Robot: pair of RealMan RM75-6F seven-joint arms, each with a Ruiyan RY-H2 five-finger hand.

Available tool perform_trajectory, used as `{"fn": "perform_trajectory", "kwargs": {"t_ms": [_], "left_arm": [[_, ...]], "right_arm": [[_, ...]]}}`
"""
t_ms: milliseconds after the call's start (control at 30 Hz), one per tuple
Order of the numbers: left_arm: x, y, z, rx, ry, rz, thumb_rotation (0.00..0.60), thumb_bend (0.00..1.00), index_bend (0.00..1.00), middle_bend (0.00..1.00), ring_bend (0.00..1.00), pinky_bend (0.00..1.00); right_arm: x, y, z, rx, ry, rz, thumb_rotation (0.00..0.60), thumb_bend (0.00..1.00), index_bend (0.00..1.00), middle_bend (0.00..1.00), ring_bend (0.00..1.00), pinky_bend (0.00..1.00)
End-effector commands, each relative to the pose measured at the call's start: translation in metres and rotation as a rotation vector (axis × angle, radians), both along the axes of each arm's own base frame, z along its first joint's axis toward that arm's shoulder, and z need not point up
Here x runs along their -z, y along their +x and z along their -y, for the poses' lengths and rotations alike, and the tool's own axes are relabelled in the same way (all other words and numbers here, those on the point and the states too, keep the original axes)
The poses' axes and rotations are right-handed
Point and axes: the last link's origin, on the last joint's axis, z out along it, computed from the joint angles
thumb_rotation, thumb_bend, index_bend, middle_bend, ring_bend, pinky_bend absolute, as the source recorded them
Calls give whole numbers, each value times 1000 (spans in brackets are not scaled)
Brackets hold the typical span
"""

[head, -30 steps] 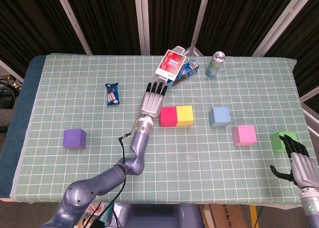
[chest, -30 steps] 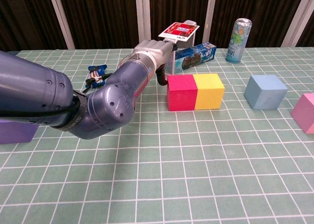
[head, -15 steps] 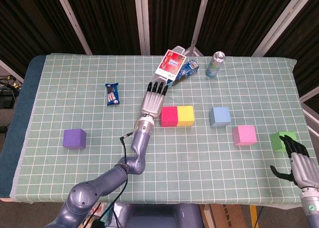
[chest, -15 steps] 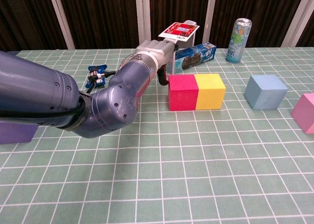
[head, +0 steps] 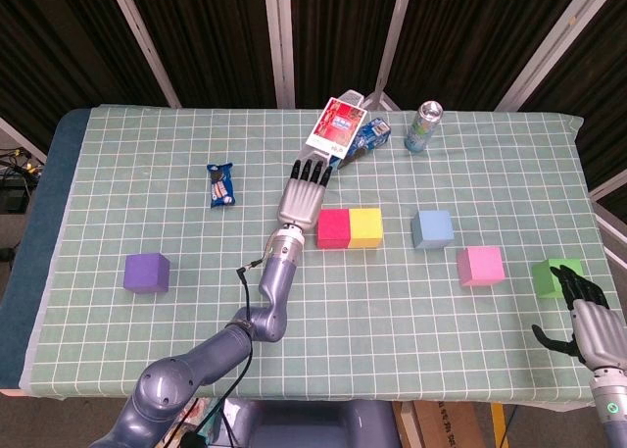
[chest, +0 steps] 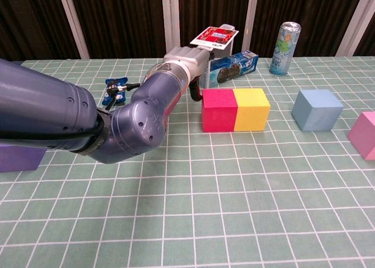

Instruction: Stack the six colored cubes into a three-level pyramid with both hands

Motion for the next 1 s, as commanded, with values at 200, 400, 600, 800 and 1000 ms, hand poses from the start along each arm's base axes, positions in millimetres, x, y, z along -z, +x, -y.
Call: {"fn": "perform_trajectory", "kwargs": {"t_ms": [200,400,600,800,1000], "left_arm": [[-3,-12,2,-9,23,6,600,367,0,4,0,41],[-13,-21,3,-19,45,26,600,367,0,4,0,41],[-32,-31,6,-21,78,67,600,367,0,4,0,41],[-67,-45,19,-15,110,128,600,366,0,4,0,40],[-122,-69,38,-56,159,210,600,334,0,1,0,38]], "right_arm": [[-1,0,0,-3,-5,-2,600,324,0,0,0,0],[-1,1,-1,-8,-10,-6,600,324,0,0,0,0],[0,1,-1,-10,-15,-9,600,324,0,0,0,0],[0,2,-1,-13,-22,-8,600,324,0,0,0,0],[1,2,0,-14,-28,-7,600,324,0,0,0,0]]}}
